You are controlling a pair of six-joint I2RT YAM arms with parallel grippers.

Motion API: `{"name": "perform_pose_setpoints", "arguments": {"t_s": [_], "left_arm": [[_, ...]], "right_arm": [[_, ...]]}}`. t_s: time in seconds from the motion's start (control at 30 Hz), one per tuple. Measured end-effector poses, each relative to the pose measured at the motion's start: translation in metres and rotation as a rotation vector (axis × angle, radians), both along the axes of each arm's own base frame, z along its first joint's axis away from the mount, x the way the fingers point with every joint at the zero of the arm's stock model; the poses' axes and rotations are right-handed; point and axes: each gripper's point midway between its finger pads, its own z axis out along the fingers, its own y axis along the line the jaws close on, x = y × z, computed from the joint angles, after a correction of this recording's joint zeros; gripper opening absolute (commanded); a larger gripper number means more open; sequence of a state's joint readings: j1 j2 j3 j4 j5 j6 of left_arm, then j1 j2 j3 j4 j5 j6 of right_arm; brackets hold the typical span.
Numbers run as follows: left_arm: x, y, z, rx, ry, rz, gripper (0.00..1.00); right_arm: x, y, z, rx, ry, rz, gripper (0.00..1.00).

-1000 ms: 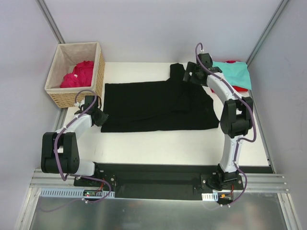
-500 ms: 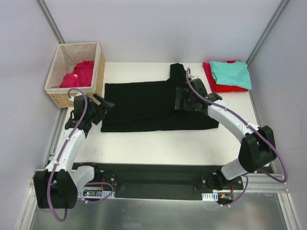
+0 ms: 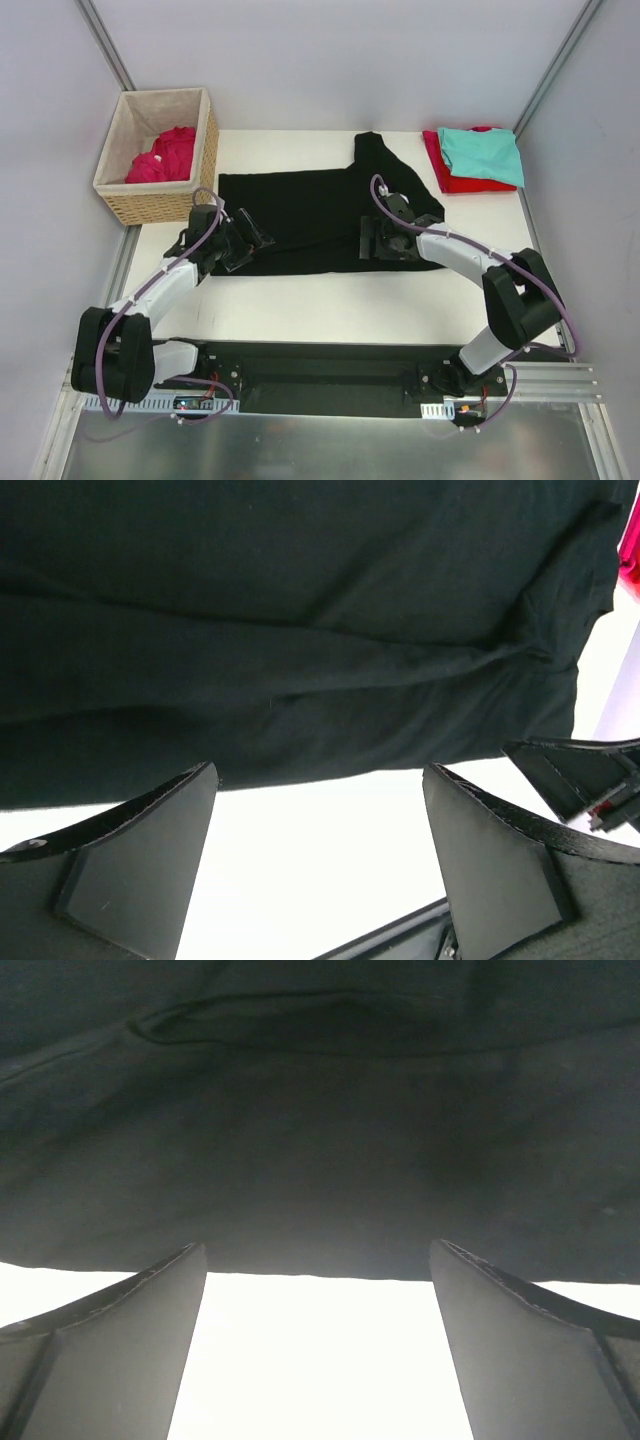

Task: Fold and stack the t-shirts

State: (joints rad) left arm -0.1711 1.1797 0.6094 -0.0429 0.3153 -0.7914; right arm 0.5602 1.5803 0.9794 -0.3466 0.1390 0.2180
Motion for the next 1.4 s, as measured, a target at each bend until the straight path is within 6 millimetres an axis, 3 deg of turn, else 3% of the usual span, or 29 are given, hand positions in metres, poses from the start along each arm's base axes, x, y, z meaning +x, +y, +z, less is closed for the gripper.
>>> {"name": "perform_pose_setpoints", "arguments": {"t_s": [0.33, 0.6, 0.77, 0.87, 1.03, 1.2, 1.4], "left_arm": [[0.022, -0.003, -0.014, 0.013, -0.037, -0.017, 0.81], [0.022, -0.007, -0.012, -0.007, -0.046, -0.032, 0.81], [0.022, -0.006, 0.016, -0.015, -0.130, -0.028, 0.82], [0.018, 0.000, 0.036, -0.005, -0.184, -0.005, 0.82], [0.014, 0.018, 0.061, 0.006, -0.253, 0.068, 0.82], [0.008, 0.035, 0.041, 0.024, -0.189, 0.128, 0.82], [0.000, 0.036, 0.023, 0.028, -0.118, 0.137, 0.82]], "right_arm": [[0.011, 0.019, 0.014, 0.027, -0.042, 0.030, 0.97], [0.011, 0.030, -0.006, 0.014, 0.006, 0.052, 0.96], [0.005, 0.077, -0.001, 0.063, 0.008, 0.160, 0.97], [-0.004, 0.117, 0.019, 0.146, -0.013, 0.254, 0.97], [-0.013, 0.155, 0.042, 0.254, -0.030, 0.337, 0.97], [-0.021, 0.163, 0.044, 0.290, -0.010, 0.353, 0.97], [-0.025, 0.172, 0.037, 0.355, -0.008, 0.365, 0.96]]}}
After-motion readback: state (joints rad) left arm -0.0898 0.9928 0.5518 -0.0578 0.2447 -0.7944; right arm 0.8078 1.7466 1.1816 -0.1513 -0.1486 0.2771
